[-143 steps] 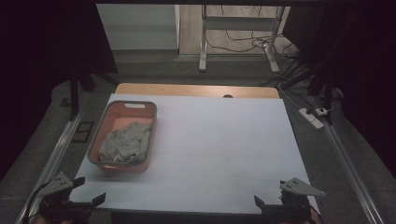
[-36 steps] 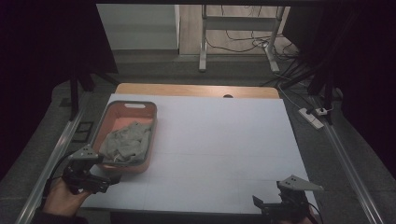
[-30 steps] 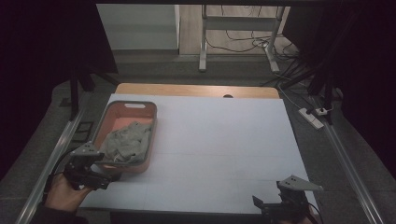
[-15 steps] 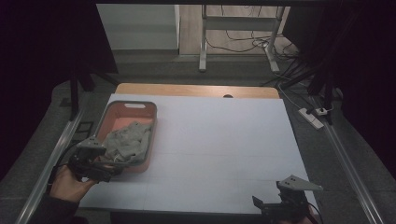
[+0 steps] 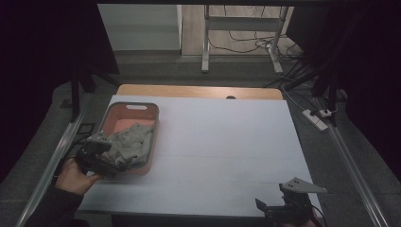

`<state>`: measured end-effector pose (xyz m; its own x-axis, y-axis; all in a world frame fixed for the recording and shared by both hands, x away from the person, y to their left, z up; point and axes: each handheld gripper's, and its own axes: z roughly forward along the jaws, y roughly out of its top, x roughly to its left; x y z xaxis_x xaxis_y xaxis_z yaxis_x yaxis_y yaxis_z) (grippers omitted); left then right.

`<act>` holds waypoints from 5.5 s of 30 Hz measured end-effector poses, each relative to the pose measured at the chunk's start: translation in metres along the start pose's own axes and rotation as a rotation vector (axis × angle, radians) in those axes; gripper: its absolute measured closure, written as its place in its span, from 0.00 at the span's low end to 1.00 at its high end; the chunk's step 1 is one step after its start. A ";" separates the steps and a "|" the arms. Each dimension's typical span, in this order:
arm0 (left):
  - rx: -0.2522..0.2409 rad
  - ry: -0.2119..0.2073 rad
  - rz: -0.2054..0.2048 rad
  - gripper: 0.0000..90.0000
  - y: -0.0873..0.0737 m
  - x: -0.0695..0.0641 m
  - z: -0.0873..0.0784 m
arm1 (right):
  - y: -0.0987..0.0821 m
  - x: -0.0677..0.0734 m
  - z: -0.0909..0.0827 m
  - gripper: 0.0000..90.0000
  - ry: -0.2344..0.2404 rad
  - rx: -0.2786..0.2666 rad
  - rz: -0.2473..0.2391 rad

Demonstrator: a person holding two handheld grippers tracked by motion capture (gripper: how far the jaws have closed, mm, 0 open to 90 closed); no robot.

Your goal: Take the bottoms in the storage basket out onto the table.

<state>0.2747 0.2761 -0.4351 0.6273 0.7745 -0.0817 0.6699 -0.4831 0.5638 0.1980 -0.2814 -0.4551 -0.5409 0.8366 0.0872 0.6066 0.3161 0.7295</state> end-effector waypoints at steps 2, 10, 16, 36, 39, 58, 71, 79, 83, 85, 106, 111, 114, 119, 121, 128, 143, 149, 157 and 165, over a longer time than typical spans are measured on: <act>0.004 0.001 0.000 0.00 0.002 0.002 0.001 | 0.000 0.000 0.000 0.01 0.002 0.001 0.002; 0.010 -0.030 0.022 0.00 0.013 0.002 0.004 | 0.000 0.000 0.000 0.01 0.003 0.001 0.003; 0.027 -0.043 0.060 0.00 0.024 -0.007 0.009 | 0.000 0.000 0.000 0.01 0.003 0.002 0.007; 0.178 0.055 0.047 0.00 0.049 0.013 0.056 | 0.000 -0.001 0.000 0.01 0.008 -0.001 0.013; 0.214 0.062 0.042 0.00 0.052 0.021 0.067 | 0.000 -0.002 0.000 0.01 0.009 -0.002 0.013; 0.338 0.021 -0.017 0.00 0.063 0.054 0.102 | -0.001 -0.002 -0.001 0.01 0.016 -0.005 0.016; 0.420 0.007 -0.018 0.00 0.063 0.056 0.123 | -0.001 -0.001 -0.001 0.01 0.012 -0.003 0.009; 0.421 0.051 -0.010 0.18 0.064 0.053 0.121 | -0.001 -0.001 -0.001 0.01 0.011 -0.003 0.004; 0.401 0.049 -0.016 0.43 0.063 0.056 0.114 | -0.001 -0.001 -0.001 0.01 0.012 -0.003 0.004; 0.398 0.043 -0.023 0.51 0.063 0.057 0.113 | -0.001 -0.001 -0.001 0.01 0.012 -0.003 0.004; 0.345 -0.027 -0.156 0.68 0.067 0.068 0.093 | -0.001 -0.002 0.000 0.01 0.012 -0.003 0.015; 0.308 -0.020 -0.153 0.68 0.073 0.067 0.079 | 0.000 -0.002 0.000 0.01 0.014 -0.003 0.017; 0.293 0.000 -0.130 0.68 0.078 0.065 0.070 | -0.001 -0.002 0.000 0.01 0.016 -0.004 0.018; 0.264 0.013 -0.118 0.68 0.083 0.063 0.058 | 0.000 -0.002 -0.001 0.01 0.017 -0.002 0.019; 0.256 0.014 -0.117 0.68 0.085 0.062 0.053 | 0.000 -0.002 -0.001 0.01 0.016 -0.002 0.019; 0.200 0.011 -0.114 0.67 0.095 0.059 0.032 | 0.000 -0.002 0.000 0.01 0.016 -0.001 0.020; 0.110 0.014 -0.093 0.67 0.109 0.057 -0.006 | 0.000 -0.002 0.000 0.01 0.016 -0.002 0.017; 0.085 0.026 -0.078 0.67 0.116 0.056 -0.019 | 0.000 -0.002 0.000 0.01 0.016 -0.002 0.018; 0.056 0.049 -0.073 0.67 0.125 0.055 -0.035 | 0.000 -0.002 0.000 0.01 0.016 -0.003 0.018; 0.029 0.047 -0.061 0.67 0.133 0.052 -0.049 | 0.000 -0.002 0.000 0.01 0.016 -0.002 0.018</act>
<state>0.3769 0.2724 -0.3241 0.5660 0.8209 -0.0764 0.7179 -0.4452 0.5351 0.1987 -0.2836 -0.4554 -0.5391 0.8349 0.1112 0.6155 0.3003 0.7287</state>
